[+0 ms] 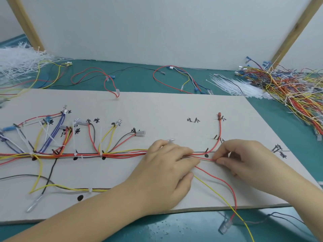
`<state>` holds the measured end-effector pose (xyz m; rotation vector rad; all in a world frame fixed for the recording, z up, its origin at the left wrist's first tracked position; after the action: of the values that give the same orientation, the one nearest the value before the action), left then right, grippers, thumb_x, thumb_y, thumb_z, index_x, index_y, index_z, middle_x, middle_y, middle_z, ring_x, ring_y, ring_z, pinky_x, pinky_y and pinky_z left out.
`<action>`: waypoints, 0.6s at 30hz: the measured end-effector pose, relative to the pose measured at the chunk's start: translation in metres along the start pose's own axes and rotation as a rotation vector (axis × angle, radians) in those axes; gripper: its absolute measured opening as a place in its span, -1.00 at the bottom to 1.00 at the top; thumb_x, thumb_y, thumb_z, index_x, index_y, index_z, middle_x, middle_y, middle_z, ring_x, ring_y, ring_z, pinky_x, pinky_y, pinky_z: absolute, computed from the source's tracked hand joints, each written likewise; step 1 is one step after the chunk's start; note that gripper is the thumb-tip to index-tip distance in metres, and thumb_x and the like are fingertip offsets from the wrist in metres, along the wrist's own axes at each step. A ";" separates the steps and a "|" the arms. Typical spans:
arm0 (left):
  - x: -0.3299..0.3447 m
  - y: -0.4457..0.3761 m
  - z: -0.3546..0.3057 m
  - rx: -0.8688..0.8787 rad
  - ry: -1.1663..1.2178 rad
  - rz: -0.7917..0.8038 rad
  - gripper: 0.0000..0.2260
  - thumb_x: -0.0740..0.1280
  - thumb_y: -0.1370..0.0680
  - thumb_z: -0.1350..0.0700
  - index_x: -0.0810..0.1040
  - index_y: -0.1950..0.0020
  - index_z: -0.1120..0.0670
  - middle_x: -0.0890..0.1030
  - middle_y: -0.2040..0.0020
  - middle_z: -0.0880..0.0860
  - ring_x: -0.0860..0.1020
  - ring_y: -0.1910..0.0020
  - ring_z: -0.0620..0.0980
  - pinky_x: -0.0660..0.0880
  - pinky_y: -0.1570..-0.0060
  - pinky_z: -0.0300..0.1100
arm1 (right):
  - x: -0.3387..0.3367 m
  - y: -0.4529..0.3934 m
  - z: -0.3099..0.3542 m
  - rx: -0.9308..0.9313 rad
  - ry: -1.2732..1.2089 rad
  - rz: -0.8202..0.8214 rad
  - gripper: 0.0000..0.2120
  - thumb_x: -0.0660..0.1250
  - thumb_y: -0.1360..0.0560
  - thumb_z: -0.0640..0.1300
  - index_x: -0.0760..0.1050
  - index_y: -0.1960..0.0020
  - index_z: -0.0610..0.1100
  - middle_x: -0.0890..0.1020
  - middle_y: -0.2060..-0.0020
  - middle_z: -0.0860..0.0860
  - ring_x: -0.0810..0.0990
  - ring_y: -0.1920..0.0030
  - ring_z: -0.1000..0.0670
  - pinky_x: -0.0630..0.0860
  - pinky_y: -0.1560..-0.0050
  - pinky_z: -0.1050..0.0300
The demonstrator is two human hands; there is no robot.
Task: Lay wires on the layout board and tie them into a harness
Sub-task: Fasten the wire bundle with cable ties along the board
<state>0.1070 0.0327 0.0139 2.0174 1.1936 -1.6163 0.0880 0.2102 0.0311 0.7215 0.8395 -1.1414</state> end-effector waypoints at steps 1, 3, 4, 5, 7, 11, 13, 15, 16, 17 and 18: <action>0.000 0.001 0.000 -0.012 0.011 0.017 -0.67 0.13 -0.46 0.01 0.63 -0.07 0.00 0.62 -0.10 -0.03 0.57 -0.06 -0.02 0.24 -0.15 -0.13 | -0.002 -0.002 0.000 -0.010 0.009 -0.016 -0.72 0.35 -0.48 -0.21 0.50 0.28 0.14 0.50 0.42 0.46 0.51 0.31 0.26 0.38 0.25 0.41; 0.000 0.002 0.001 -0.022 0.019 0.048 -0.65 0.12 -0.46 -0.01 0.62 -0.09 -0.01 0.61 -0.14 -0.04 0.57 -0.09 -0.04 0.22 -0.14 -0.13 | -0.004 -0.006 -0.003 -0.013 0.015 -0.029 -0.72 0.35 -0.48 -0.22 0.50 0.28 0.14 0.52 0.45 0.39 0.52 0.35 0.21 0.39 0.28 0.40; 0.001 0.003 0.002 -0.022 0.011 0.065 -0.64 0.11 -0.46 -0.02 0.61 -0.11 -0.01 0.60 -0.17 -0.04 0.56 -0.11 -0.03 0.21 -0.13 -0.15 | -0.004 -0.008 -0.006 -0.006 0.015 -0.030 -0.72 0.36 -0.48 -0.22 0.51 0.28 0.13 0.53 0.47 0.35 0.52 0.38 0.20 0.40 0.30 0.39; 0.001 0.003 0.002 -0.023 0.006 0.088 -0.62 0.10 -0.47 -0.05 0.60 -0.14 -0.02 0.58 -0.20 -0.04 0.54 -0.14 -0.02 0.20 -0.14 -0.18 | -0.004 -0.009 -0.009 0.007 0.008 -0.028 -0.73 0.36 -0.48 -0.21 0.53 0.27 0.13 0.53 0.49 0.31 0.51 0.41 0.19 0.40 0.32 0.39; 0.002 0.002 0.003 -0.031 0.033 0.154 -0.53 0.02 -0.48 -0.12 0.52 -0.26 -0.02 0.48 -0.33 -0.04 0.44 -0.26 -0.01 0.12 -0.21 -0.22 | -0.005 -0.013 -0.017 0.040 -0.017 -0.028 -0.75 0.38 -0.47 -0.20 0.57 0.27 0.12 0.56 0.50 0.23 0.51 0.46 0.18 0.42 0.35 0.39; 0.010 0.001 0.006 0.008 0.024 0.182 -0.36 -0.17 -0.44 -0.24 0.28 -0.44 -0.06 0.20 -0.50 -0.09 0.13 -0.38 -0.09 -0.13 -0.23 -0.30 | -0.012 -0.019 -0.033 0.149 -0.215 -0.031 -0.76 0.43 -0.42 -0.23 0.66 0.31 0.09 0.63 0.46 0.02 0.56 0.47 0.13 0.55 0.32 0.30; 0.012 0.000 0.006 0.024 0.015 0.194 -0.34 -0.18 -0.43 -0.26 0.25 -0.46 -0.05 0.16 -0.51 -0.09 0.09 -0.37 -0.11 -0.13 -0.24 -0.32 | -0.016 -0.024 -0.036 0.130 -0.272 -0.046 -0.75 0.44 -0.40 -0.28 0.66 0.29 0.07 0.68 0.38 0.02 0.63 0.37 0.08 0.58 0.20 0.26; 0.012 -0.001 0.006 0.033 0.014 0.208 -0.33 -0.18 -0.43 -0.27 0.24 -0.46 -0.05 0.16 -0.51 -0.09 0.07 -0.35 -0.12 -0.11 -0.27 -0.29 | -0.022 -0.032 -0.037 0.087 -0.274 -0.109 -0.78 0.46 -0.37 -0.31 0.65 0.29 0.00 0.69 0.33 0.06 0.65 0.27 0.06 0.53 0.14 0.29; 0.012 -0.001 0.006 0.036 0.008 0.214 -0.33 -0.18 -0.43 -0.27 0.23 -0.46 -0.05 0.15 -0.51 -0.10 0.05 -0.34 -0.13 -0.10 -0.29 -0.27 | -0.025 -0.036 -0.037 0.074 -0.289 -0.125 -0.79 0.47 -0.36 -0.34 0.63 0.28 -0.03 0.69 0.33 0.05 0.65 0.28 0.08 0.52 0.16 0.35; 0.012 -0.001 0.006 0.038 0.000 0.219 -0.34 -0.18 -0.43 -0.27 0.22 -0.46 -0.06 0.14 -0.51 -0.10 0.05 -0.34 -0.13 -0.09 -0.29 -0.26 | -0.026 -0.040 -0.036 0.063 -0.314 -0.122 -0.78 0.47 -0.35 -0.36 0.61 0.27 -0.05 0.69 0.33 0.04 0.65 0.30 0.10 0.51 0.20 0.41; 0.013 -0.001 0.006 0.039 -0.004 0.222 -0.35 -0.16 -0.44 -0.28 0.22 -0.46 -0.06 0.14 -0.51 -0.11 0.04 -0.33 -0.14 -0.09 -0.30 -0.25 | -0.027 -0.044 -0.036 0.055 -0.332 -0.107 -0.78 0.46 -0.34 -0.39 0.59 0.26 -0.09 0.69 0.33 0.03 0.64 0.32 0.12 0.49 0.21 0.45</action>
<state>0.1027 0.0342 0.0007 2.0859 0.9056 -1.5444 0.0336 0.2419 0.0332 0.5172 0.5724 -1.3408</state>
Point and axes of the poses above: each hand's wrist, its own y-axis away from the middle knuckle, its own x-axis out of the palm, z = x × y, the point moved 4 cm from there along -y, towards the middle knuckle
